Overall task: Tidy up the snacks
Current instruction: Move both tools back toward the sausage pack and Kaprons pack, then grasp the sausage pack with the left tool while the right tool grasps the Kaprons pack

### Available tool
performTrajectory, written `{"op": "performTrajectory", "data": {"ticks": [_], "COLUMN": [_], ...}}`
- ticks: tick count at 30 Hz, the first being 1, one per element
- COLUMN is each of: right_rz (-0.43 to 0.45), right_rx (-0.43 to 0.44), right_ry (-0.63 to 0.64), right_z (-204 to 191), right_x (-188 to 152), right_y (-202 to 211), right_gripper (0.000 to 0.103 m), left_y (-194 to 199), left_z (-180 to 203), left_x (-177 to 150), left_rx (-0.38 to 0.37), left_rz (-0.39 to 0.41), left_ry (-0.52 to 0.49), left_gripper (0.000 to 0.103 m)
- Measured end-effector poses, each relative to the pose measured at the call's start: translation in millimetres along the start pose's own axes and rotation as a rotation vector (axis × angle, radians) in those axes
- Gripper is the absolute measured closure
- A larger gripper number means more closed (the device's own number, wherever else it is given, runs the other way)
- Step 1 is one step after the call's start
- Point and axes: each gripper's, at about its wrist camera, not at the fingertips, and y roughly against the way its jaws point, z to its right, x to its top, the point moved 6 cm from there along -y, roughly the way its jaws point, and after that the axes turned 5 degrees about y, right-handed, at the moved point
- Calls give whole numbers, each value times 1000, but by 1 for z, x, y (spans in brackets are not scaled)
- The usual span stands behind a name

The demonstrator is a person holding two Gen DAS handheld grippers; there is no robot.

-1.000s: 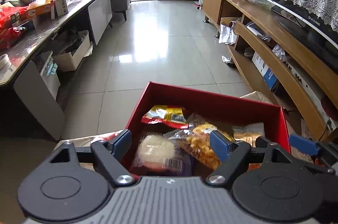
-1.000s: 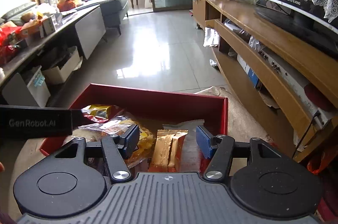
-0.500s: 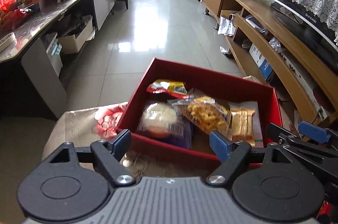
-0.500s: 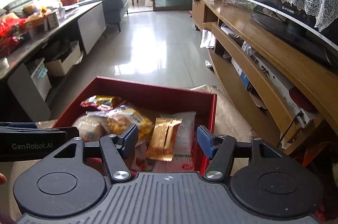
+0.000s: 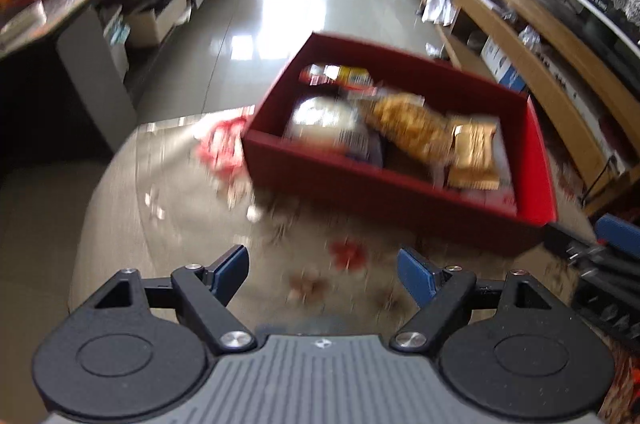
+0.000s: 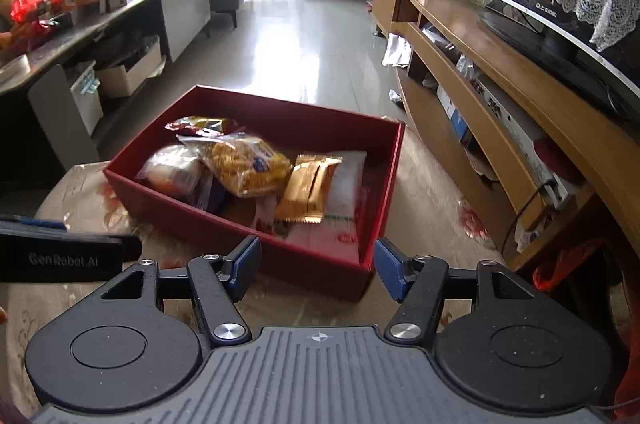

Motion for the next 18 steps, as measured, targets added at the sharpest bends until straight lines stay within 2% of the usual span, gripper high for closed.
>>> {"op": "performTrajectory", "data": {"ticks": [10,18], "right_rz": [-53,-69], "right_rx": [17,25], "right_ry": [13,-2], "right_z": [5,21], "right_x": [-28,-42], "right_y": [10,15], "right_gripper": [33,32], "left_y": [-24,-40], "left_z": [-20,-11], "left_x": [-59,-80], "left_rx": [-12,52], "left_rz": [-160,-172], "left_ry": [149,155], "left_gripper": [24,24]}}
